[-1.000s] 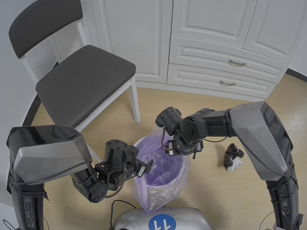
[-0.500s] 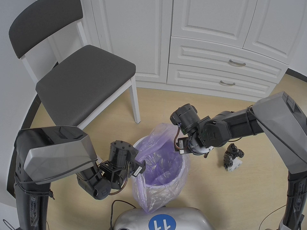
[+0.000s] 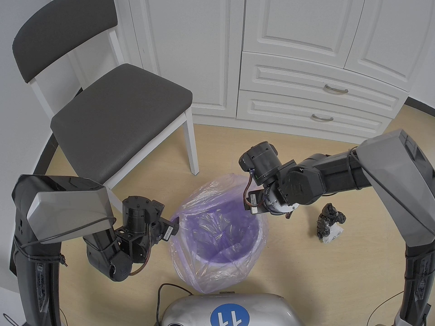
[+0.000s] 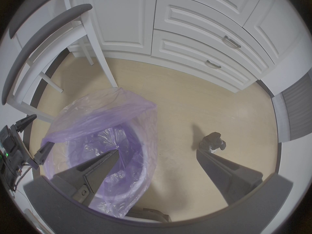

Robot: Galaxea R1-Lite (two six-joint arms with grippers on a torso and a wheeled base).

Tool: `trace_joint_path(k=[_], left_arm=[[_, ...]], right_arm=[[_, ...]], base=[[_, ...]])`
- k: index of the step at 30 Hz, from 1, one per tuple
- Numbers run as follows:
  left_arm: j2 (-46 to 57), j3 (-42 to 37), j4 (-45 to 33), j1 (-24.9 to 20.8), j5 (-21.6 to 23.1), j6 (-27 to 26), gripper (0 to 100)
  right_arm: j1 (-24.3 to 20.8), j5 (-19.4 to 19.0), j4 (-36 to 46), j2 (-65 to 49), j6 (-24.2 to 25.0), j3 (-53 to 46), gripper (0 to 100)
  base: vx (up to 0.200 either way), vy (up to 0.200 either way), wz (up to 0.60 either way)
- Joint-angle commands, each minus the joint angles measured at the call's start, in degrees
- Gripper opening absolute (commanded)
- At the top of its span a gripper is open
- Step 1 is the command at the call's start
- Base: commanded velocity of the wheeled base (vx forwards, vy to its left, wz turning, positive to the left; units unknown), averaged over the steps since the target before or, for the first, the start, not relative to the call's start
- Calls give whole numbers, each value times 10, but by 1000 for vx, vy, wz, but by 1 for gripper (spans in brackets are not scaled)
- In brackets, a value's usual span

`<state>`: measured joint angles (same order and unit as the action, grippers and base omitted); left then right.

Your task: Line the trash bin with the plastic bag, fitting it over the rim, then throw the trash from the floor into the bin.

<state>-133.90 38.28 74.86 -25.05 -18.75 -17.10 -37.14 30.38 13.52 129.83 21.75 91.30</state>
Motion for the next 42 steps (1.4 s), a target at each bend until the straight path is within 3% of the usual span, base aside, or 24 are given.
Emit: trace_joint_path(k=[1,11,23,34,42], left_arm=[[-11,-17,12,18,5,6,100],[-39,12,45,33,26,81,100],[-32,29,52,65,28,114,100],[-74,55,94,68,28,122,100],[-120,95,104,74,27,140,100]], right_arm=[[-6,-1,0,27,-9,15,100],[-18,0,-1,96,-21,85,100],[-10,5,-5,212,-13,233,100],[15,3,-211,251,-25,233,100],[34,4,-256,245,0,233,100]], base=[[0,0,0],[0,0,0],[0,0,0],[0,0,0],[0,0,0]])
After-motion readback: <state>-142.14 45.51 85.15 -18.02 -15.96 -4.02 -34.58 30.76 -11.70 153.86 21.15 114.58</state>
